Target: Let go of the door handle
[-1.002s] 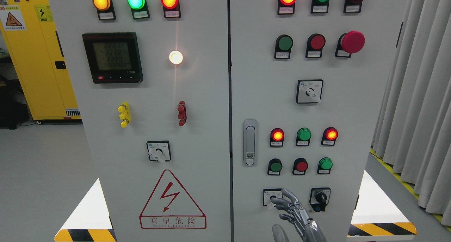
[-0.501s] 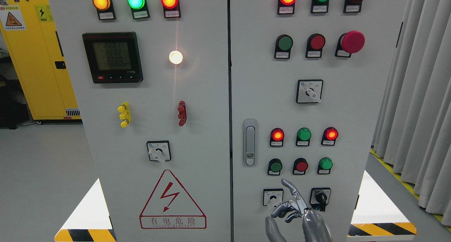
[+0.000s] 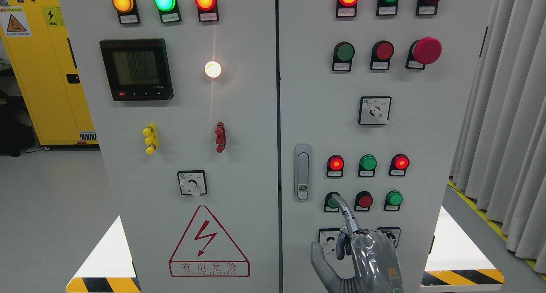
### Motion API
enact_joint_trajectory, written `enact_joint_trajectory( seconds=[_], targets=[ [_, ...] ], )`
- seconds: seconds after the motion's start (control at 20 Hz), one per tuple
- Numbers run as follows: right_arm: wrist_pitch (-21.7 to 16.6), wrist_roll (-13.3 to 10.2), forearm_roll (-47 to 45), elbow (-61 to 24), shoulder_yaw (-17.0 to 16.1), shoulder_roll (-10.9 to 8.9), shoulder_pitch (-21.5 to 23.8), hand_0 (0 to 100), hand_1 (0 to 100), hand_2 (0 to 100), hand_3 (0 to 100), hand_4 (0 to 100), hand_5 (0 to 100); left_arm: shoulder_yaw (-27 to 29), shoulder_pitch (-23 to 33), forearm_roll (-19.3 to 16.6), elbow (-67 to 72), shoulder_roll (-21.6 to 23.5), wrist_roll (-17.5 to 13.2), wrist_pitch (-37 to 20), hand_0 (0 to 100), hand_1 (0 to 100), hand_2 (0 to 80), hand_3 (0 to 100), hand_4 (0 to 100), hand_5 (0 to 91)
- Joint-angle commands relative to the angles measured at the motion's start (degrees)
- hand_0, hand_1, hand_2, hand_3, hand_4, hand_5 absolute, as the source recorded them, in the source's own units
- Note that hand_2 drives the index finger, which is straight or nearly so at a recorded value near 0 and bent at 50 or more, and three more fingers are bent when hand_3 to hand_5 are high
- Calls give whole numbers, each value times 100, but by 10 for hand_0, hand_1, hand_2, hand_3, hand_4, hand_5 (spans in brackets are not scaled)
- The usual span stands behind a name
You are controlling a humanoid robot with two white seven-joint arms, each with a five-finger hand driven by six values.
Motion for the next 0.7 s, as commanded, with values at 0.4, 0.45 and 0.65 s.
enact_joint_trajectory(
  seconds=[0.4, 0.45, 0.65],
  targets=[
    [24, -382, 1866, 834, 485, 128, -197, 534, 376, 20, 1000, 1000, 1000, 0, 0, 0, -88, 0, 0, -3, 120, 556, 0, 0, 0, 0],
    [24, -390, 1928, 860, 485, 136, -206, 533, 375, 18, 1000, 1000, 1000, 0, 0, 0, -88, 0, 0, -3, 120, 556, 0, 0, 0, 0],
    [59, -487, 2235, 992, 468, 260, -311, 529, 374, 10, 1000, 1000, 1000, 0, 0, 0, -88, 0, 0, -3, 120, 556, 0, 0, 0, 0]
  ],
)
